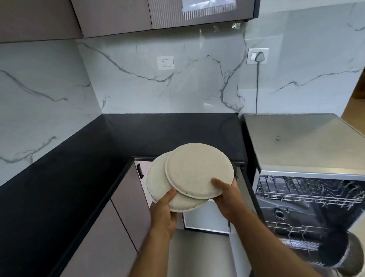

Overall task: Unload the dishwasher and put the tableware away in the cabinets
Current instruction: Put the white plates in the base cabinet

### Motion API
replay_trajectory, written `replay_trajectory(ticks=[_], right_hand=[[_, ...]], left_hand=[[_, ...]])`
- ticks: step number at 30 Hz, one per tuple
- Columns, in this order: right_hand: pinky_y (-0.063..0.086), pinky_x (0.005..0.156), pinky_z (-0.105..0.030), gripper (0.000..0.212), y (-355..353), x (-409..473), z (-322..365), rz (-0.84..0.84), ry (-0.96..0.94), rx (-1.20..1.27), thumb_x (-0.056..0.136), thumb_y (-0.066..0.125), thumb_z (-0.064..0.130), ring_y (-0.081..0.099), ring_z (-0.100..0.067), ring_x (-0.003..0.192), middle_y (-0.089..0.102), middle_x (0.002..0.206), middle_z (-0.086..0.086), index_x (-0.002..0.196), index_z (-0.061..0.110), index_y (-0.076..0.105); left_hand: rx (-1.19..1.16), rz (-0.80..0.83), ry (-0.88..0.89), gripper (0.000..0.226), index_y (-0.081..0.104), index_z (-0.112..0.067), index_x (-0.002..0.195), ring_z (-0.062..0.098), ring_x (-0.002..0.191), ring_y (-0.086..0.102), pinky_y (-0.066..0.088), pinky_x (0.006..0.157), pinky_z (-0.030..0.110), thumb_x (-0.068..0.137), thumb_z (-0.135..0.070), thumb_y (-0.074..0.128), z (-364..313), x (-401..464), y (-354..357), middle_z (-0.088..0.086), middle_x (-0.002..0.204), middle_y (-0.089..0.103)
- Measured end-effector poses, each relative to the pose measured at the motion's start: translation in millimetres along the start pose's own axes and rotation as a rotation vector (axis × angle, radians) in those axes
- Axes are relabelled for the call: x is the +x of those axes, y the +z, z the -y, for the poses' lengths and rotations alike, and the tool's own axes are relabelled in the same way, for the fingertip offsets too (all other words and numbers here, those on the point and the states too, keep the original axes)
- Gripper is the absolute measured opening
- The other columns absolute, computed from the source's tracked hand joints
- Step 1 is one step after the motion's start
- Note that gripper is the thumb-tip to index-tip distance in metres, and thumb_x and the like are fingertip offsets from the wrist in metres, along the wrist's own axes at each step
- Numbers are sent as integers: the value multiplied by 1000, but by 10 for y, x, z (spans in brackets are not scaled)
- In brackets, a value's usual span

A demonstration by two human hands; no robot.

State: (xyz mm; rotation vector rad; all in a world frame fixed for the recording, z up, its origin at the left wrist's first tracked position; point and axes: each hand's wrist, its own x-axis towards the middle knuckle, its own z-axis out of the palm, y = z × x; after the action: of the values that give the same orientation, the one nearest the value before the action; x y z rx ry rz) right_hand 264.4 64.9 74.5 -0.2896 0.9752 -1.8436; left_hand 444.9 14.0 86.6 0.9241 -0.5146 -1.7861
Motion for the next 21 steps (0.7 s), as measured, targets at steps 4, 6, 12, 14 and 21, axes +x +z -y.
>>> replay_trajectory(ticks=[4, 6, 12, 14, 21], right_hand=[[57, 86, -49, 69, 211, 309, -296, 11, 73, -8, 74, 77, -1, 64, -35, 113, 66, 125, -14, 136, 12, 50], [59, 81, -42, 63, 303, 478, -459, -40, 127, -13, 75, 74, -2, 67, -33, 109, 69, 120, -13, 134, 5, 53], [59, 76, -37, 58, 458, 798, -805, -149, 137, 74, 78, 73, 0, 69, -31, 106, 69, 121, -14, 132, 3, 53], [59, 79, -38, 52, 443, 885, -934, -164, 143, 89, 81, 71, 0, 68, -30, 108, 68, 123, -14, 131, 4, 53], [59, 78, -38, 49, 34, 1054, -1316, -349, 202, 146, 82, 70, -1, 69, -28, 105, 71, 117, -10, 129, 3, 56]], left_hand=[[65, 18, -13, 48, 64, -8, 119, 23, 95, 72, 59, 65, 31, 74, 1, 78, -238, 538, -160, 8, 107, 74], [86, 29, -40, 46, 65, -6, 119, 24, 98, 72, 59, 69, 32, 75, 1, 77, -335, 815, -244, 10, 109, 74], [138, 81, -137, 43, 63, -10, 122, 25, 106, 68, 54, 93, 42, 81, 1, 72, -475, 1378, -485, 9, 115, 72], [145, 73, -191, 41, 64, -10, 120, 24, 106, 68, 53, 92, 42, 81, 0, 72, -454, 1547, -549, 9, 115, 72], [140, 65, -461, 43, 61, -4, 122, 27, 101, 69, 60, 81, 40, 79, -3, 61, -183, 1879, -911, 13, 111, 72]])
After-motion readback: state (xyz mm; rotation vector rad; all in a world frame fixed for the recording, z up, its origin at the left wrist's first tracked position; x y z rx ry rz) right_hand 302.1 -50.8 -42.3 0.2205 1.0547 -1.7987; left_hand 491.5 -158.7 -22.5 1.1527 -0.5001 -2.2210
